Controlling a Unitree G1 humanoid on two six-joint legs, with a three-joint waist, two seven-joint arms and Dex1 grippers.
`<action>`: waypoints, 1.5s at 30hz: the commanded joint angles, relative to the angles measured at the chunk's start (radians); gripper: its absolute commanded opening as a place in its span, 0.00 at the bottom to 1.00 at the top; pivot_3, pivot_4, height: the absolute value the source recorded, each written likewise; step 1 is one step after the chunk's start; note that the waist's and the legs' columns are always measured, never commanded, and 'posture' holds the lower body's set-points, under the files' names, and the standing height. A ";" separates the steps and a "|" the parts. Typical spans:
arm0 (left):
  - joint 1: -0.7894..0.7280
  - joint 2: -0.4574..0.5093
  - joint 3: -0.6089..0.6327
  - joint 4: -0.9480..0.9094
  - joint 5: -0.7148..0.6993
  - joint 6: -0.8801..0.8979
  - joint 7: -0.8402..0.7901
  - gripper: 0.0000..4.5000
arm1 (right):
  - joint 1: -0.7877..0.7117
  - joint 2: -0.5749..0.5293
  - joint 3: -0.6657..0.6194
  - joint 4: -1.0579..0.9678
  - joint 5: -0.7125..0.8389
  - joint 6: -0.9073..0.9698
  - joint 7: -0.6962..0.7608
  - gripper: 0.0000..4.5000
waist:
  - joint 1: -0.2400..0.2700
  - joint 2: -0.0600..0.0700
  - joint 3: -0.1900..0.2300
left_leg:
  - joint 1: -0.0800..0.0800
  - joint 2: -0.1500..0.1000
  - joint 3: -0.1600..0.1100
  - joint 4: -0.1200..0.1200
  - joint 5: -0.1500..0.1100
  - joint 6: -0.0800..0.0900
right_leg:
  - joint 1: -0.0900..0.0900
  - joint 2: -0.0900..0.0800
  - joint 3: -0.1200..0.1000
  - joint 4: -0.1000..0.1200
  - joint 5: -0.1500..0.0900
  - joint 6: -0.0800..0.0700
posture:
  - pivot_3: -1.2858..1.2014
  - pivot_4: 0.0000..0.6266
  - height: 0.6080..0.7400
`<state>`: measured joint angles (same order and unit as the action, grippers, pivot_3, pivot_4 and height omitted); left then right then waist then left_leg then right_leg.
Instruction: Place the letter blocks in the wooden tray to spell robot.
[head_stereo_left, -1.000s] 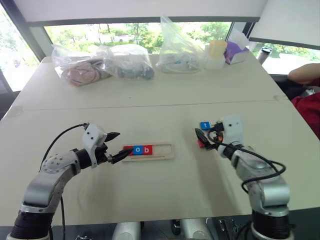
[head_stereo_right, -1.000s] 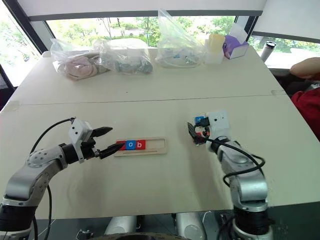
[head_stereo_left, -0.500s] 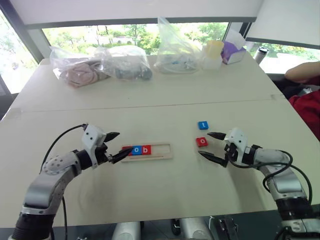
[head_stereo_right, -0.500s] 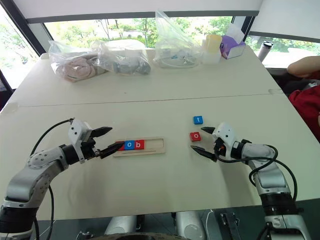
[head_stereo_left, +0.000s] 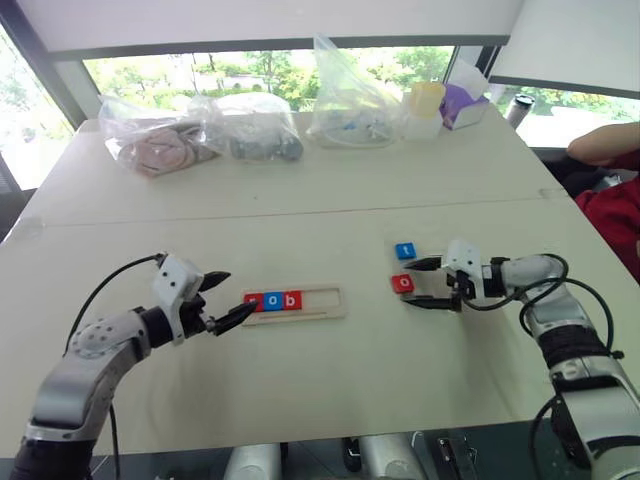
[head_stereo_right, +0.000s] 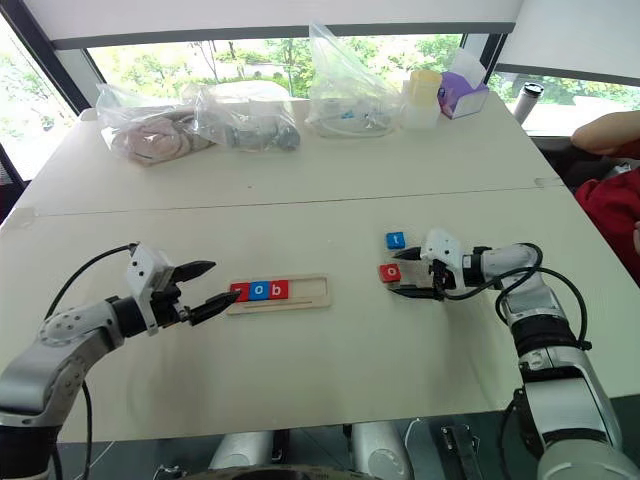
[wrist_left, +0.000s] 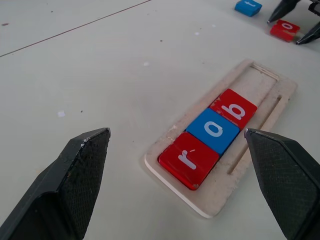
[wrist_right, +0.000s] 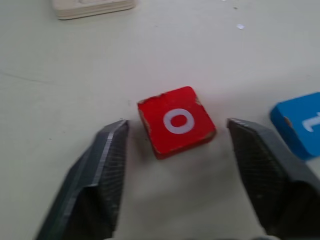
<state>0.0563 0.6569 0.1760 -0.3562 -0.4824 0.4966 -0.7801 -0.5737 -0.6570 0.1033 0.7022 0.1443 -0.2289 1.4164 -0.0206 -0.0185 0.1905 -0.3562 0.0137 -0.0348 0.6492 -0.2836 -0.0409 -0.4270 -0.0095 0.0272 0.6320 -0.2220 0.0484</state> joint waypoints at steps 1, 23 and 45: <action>0.014 0.014 0.043 -0.041 -0.016 -0.002 0.005 1.00 | 0.007 0.010 0.008 -0.052 0.003 0.013 0.006 0.25 | 0.000 0.000 0.000 | 0.000 0.000 0.000 0.000 0.000 0.000 | 0.000 0.000 0.000 0.000 0.000 0.000 | 0.52 0.24 1.00; -0.014 -0.012 -0.025 -0.046 0.010 -0.024 0.007 1.00 | 0.073 0.214 0.223 -0.607 -0.037 0.383 -0.260 0.25 | 0.001 0.000 0.000 | -0.001 0.001 0.001 -0.001 0.000 0.000 | -0.002 0.000 0.000 0.000 0.000 0.000 | 0.52 0.24 1.00; 0.011 -0.028 -0.024 -0.047 0.026 -0.041 0.026 1.00 | -0.026 0.256 0.268 -0.441 -0.102 0.304 -0.269 0.25 | 0.000 0.000 0.000 | -0.001 0.001 0.001 -0.001 0.000 0.000 | -0.002 0.000 0.000 0.000 0.000 0.000 | 0.52 0.24 1.00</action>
<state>0.0662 0.6271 0.1371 -0.3864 -0.4564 0.4729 -0.7563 -0.5771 -0.4068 0.3773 0.2605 0.0456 0.0880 1.1542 -0.0203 -0.0183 0.1905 -0.3569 0.0144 -0.0337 0.6485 -0.2839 -0.0408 -0.4287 -0.0097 0.0275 0.6320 -0.2222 0.0484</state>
